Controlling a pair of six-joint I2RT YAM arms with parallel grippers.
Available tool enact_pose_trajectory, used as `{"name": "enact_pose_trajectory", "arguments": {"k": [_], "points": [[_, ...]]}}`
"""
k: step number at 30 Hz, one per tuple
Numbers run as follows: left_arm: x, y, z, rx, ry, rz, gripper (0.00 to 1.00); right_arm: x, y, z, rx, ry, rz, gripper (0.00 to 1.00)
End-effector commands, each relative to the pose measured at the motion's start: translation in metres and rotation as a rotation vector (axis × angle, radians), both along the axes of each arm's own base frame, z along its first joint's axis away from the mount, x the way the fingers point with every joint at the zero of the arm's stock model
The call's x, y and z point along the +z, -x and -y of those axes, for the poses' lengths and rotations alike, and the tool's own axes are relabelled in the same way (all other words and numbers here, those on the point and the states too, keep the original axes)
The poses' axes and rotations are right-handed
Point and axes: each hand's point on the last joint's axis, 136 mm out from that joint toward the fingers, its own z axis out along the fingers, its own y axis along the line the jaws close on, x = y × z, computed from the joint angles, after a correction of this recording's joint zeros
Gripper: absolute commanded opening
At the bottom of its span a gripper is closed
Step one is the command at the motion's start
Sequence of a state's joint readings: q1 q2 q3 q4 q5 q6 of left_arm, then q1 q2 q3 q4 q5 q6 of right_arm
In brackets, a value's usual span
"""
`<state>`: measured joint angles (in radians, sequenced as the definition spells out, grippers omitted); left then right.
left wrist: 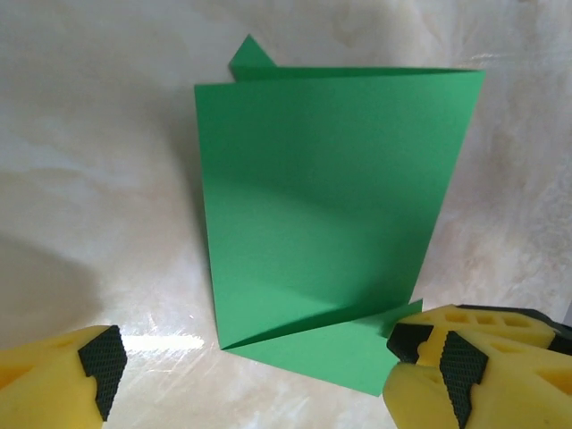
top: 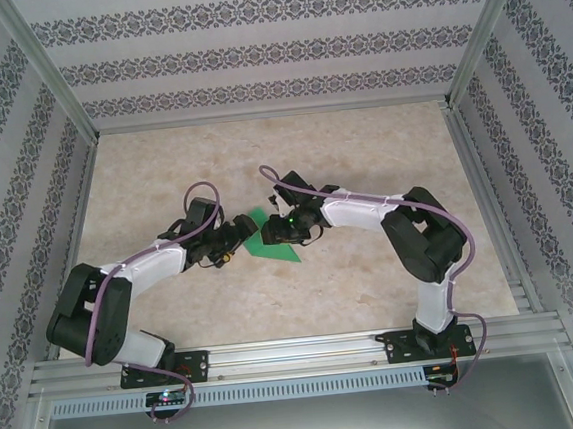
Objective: Fold a paper plane with a square sheet of paper (pick it up from the middle)
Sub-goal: Fold the wing for the fifth time at the center of the table.
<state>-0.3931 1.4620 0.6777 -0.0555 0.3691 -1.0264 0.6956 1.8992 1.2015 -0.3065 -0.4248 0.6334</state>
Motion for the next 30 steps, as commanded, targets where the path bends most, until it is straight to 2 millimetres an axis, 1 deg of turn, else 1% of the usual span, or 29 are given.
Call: {"name": "enact_pose_trajectory", "arguments": {"k": [1, 5, 7, 10, 15, 18, 24, 26, 30], "points": [[0.001, 0.0, 0.009, 0.0, 0.041, 0.002, 0.87, -0.009, -0.01, 0.007, -0.027, 0.039, 0.0, 0.38], [-0.002, 0.002, 0.012, 0.005, 0.062, -0.011, 0.74, -0.019, -0.014, 0.013, -0.037, 0.037, -0.015, 0.29], [-0.003, 0.002, 0.015, 0.002, 0.072, -0.008, 0.71, -0.024, -0.015, 0.015, -0.042, 0.033, -0.031, 0.25], [-0.006, 0.003, 0.017, -0.004, 0.077, -0.003, 0.7, -0.031, -0.015, 0.019, -0.06, 0.029, -0.054, 0.23], [-0.01, 0.003, 0.022, -0.009, 0.101, -0.007, 0.69, -0.038, -0.015, 0.025, -0.092, 0.003, -0.091, 0.22], [-0.012, 0.003, 0.027, -0.014, 0.13, -0.019, 0.68, -0.04, -0.016, 0.027, -0.121, -0.043, -0.128, 0.22], [-0.015, 0.001, 0.034, -0.014, 0.157, -0.028, 0.6, -0.041, -0.02, 0.03, -0.166, -0.126, -0.173, 0.21], [-0.015, 0.0, 0.035, -0.014, 0.159, -0.029, 0.57, -0.041, -0.022, 0.032, -0.182, -0.15, -0.189, 0.21], [-0.017, 0.0, 0.037, -0.015, 0.159, -0.037, 0.53, -0.041, -0.023, 0.033, -0.198, -0.183, -0.205, 0.2]]}}
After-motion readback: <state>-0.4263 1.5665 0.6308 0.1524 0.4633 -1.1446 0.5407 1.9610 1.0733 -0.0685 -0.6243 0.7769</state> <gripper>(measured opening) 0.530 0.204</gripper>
